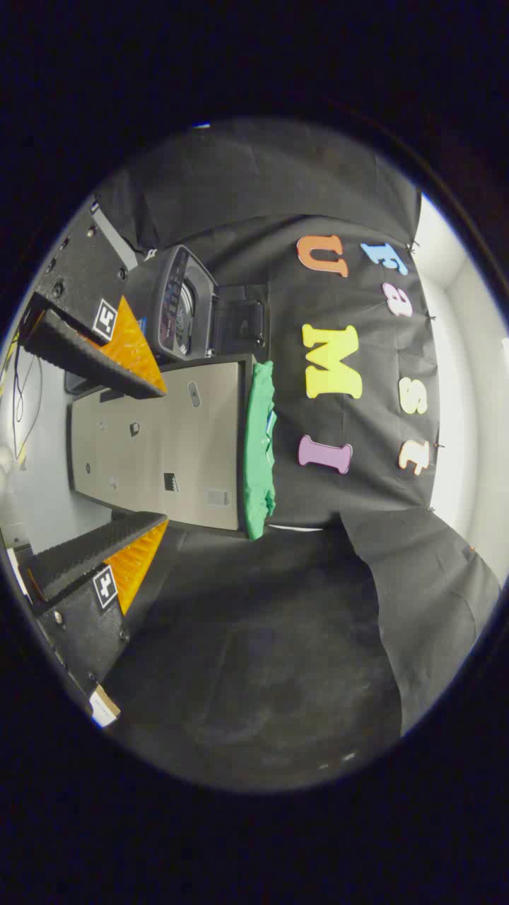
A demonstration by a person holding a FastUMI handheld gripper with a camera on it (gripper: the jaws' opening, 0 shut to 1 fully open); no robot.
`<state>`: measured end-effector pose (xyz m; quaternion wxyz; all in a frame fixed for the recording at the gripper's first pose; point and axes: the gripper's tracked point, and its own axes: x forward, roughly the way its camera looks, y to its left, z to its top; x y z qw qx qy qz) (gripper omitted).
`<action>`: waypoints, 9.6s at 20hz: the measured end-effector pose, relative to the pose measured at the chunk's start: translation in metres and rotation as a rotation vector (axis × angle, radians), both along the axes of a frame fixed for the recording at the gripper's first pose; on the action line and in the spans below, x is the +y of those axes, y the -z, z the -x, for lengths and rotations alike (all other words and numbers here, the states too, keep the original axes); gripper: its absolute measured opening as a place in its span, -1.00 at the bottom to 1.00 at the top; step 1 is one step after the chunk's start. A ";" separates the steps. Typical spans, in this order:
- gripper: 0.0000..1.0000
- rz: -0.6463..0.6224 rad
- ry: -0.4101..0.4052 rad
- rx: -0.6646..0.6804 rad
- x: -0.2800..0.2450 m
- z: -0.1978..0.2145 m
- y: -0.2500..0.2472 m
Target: Put the clothes into the washing machine and then close the washing machine lid.
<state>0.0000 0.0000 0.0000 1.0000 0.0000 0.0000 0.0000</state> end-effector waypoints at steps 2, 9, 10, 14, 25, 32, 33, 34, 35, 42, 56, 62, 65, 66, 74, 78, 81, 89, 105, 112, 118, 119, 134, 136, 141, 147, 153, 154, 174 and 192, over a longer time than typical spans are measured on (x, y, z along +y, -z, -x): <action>1.00 0.001 0.002 -0.002 -0.002 0.001 0.000; 1.00 0.004 0.001 -0.004 -0.003 0.005 -0.002; 1.00 0.003 0.002 -0.006 -0.002 0.006 -0.003; 1.00 0.004 0.001 -0.002 0.002 0.005 -0.002; 1.00 0.012 0.020 -0.002 0.020 -0.002 -0.025; 1.00 0.004 0.058 0.010 0.032 -0.030 -0.075; 1.00 -0.001 0.060 0.009 0.034 -0.035 -0.084; 1.00 -0.003 0.064 0.006 0.035 -0.041 -0.094; 1.00 0.000 0.070 0.005 0.034 -0.048 -0.102; 1.00 0.025 0.094 -0.025 0.024 -0.114 -0.166; 1.00 0.042 -0.017 0.183 0.015 -0.345 -0.197; 1.00 0.056 -0.089 0.338 0.035 -0.408 -0.166; 1.00 0.084 -0.090 0.403 0.037 -0.429 -0.149; 1.00 0.082 -0.085 0.423 0.037 -0.434 -0.144; 1.00 0.053 -0.065 0.569 0.036 -0.438 -0.133; 1.00 0.046 -0.089 0.559 0.035 -0.437 -0.132; 0.94 0.055 -0.105 0.583 0.036 -0.436 -0.131; -0.37 0.073 -0.121 0.549 0.039 -0.437 -0.132; -0.88 -0.068 -0.166 0.366 0.077 -0.397 -0.182; -0.89 -0.109 -0.210 0.199 0.121 -0.342 -0.248; -0.89 -0.111 -0.271 0.087 0.185 -0.292 -0.306; -0.89 -0.119 -0.281 0.071 0.195 -0.283 -0.315; -0.89 -0.055 -0.415 -0.049 0.361 -0.223 -0.394; -0.89 -0.051 -0.437 -0.042 0.380 -0.225 -0.391; -0.89 -0.074 -0.469 0.045 0.419 -0.253 -0.361; -0.89 -0.100 -0.462 0.203 0.447 -0.313 -0.296; -0.89 -0.103 -0.446 0.360 0.465 -0.364 -0.223; -0.89 -0.105 -0.446 0.386 0.468 -0.370 -0.212; -0.89 -0.079 -0.304 0.790 0.457 -0.462 -0.011; -0.83 -0.062 -0.256 0.883 0.464 -0.451 0.016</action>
